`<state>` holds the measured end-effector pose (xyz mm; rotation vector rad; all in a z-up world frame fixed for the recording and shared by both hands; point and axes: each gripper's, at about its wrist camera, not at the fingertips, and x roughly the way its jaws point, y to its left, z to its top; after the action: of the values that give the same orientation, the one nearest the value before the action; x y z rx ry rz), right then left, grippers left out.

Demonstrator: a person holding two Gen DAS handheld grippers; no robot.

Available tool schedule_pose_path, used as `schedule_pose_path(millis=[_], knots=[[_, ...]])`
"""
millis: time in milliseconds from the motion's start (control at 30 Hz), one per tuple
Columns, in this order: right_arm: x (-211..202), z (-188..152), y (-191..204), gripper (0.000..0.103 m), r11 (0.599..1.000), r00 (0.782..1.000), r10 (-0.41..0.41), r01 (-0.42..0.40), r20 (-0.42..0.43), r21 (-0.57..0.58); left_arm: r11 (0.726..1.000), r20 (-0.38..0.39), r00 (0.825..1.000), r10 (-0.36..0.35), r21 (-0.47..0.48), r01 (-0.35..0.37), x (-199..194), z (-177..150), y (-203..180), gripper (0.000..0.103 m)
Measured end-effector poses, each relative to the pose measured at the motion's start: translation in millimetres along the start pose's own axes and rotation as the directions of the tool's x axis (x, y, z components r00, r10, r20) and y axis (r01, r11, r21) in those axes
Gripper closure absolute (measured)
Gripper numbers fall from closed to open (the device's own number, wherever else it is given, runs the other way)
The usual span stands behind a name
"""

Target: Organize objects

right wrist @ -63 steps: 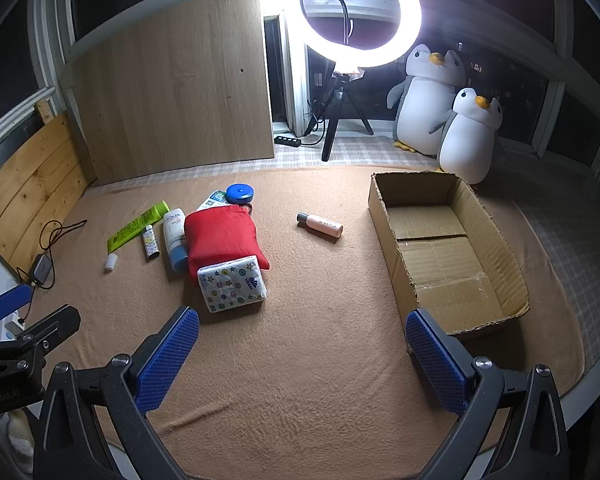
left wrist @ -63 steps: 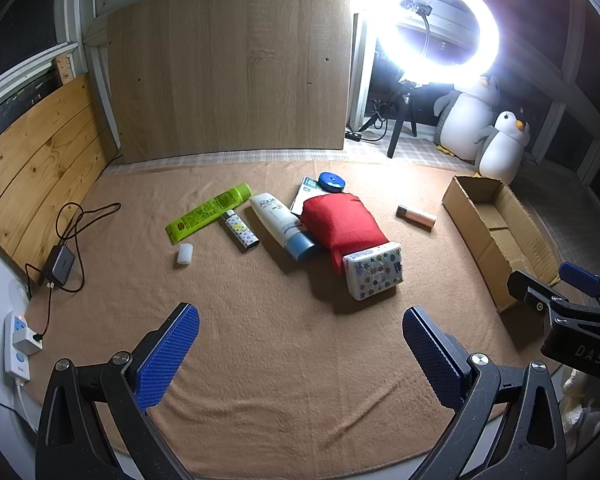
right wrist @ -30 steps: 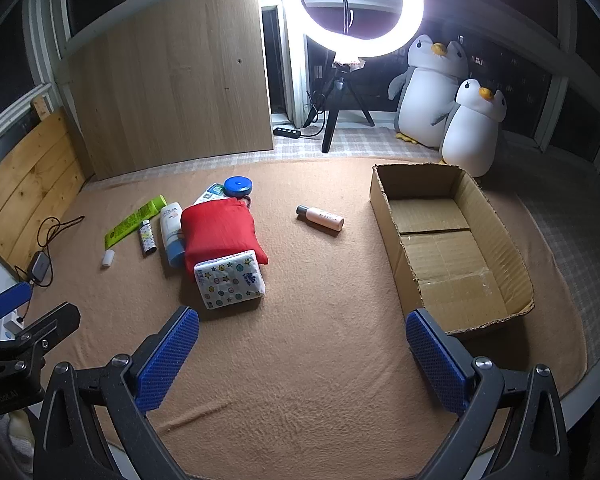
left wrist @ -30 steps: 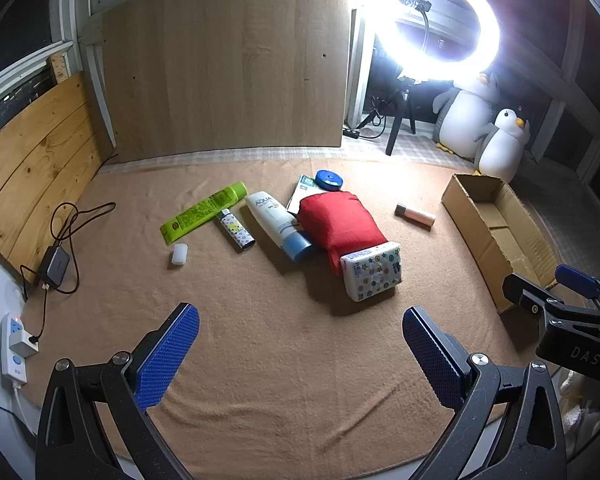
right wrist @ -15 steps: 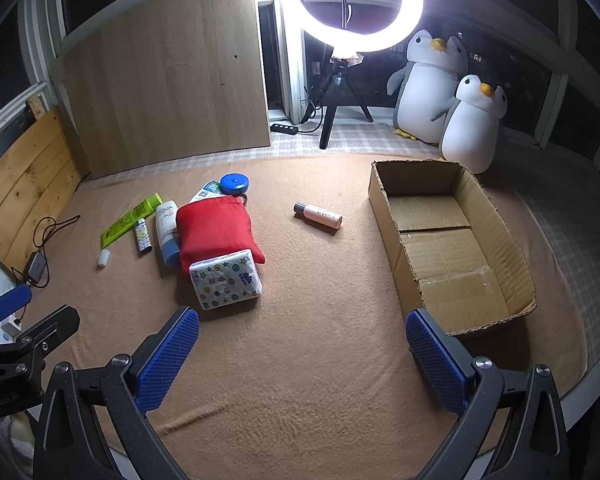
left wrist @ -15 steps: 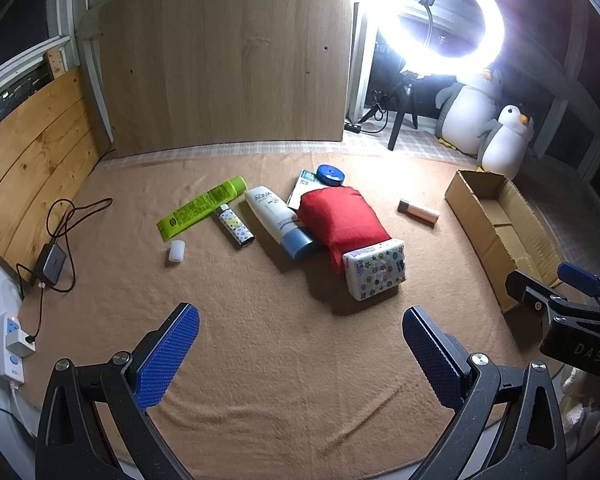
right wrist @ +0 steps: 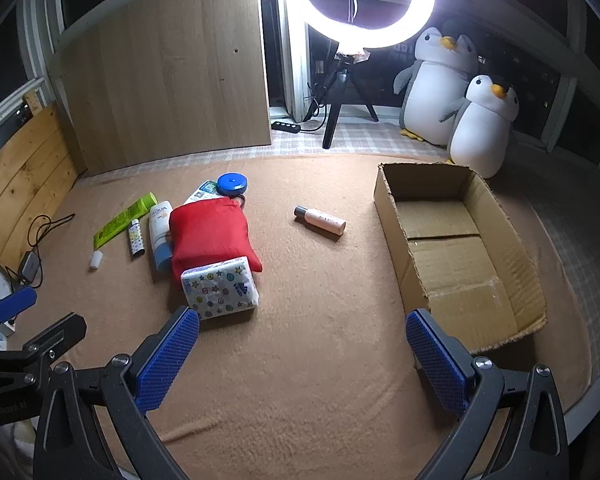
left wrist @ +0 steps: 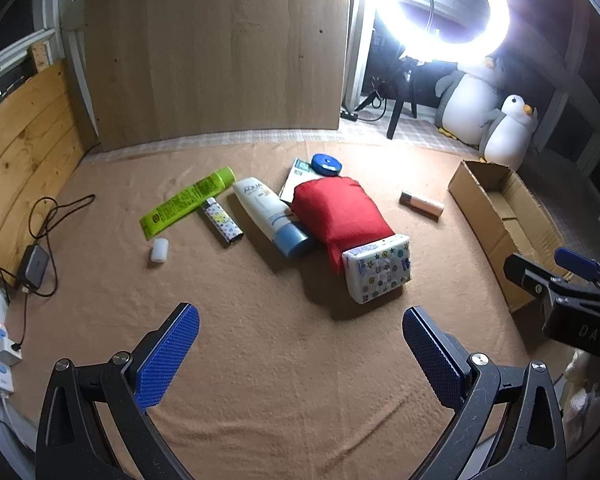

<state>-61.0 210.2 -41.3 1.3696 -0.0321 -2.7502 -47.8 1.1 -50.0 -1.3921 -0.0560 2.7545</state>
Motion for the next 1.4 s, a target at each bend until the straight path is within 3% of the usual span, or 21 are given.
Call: schedule_pose_path(millis=[333, 700, 867, 1033, 1400], knots=[[38, 8, -6, 0.001, 0.998, 0.996, 0.068, -0.068, -0.048, 0.009, 0.999, -0.023, 0.999, -0.026, -0.021, 0.026, 39, 0, 4, 0.000], [88, 23, -1, 0.002, 0.989, 0.981, 0.149, -0.145, -0.121, 0.037, 0.999, -0.052, 0.999, -0.003, -0.054, 0.001, 64, -3, 12, 0.000], [111, 37, 8, 0.014, 0.987, 0.974, 0.162, -0.160, -0.156, 0.026, 0.997, -0.057, 0.998, 0.009, -0.071, -0.013, 66, -5, 19, 0.000], [140, 44, 17, 0.037, 0.984, 0.958, 0.177, -0.176, -0.225, 0.026, 0.995, -0.058, 0.998, 0.024, -0.093, -0.029, 66, -8, 28, 0.000], [155, 35, 24, 0.050, 0.978, 0.930, 0.200, -0.207, -0.309, 0.013, 0.994, -0.068, 0.997, 0.029, -0.106, -0.036, 70, -13, 35, 0.000]])
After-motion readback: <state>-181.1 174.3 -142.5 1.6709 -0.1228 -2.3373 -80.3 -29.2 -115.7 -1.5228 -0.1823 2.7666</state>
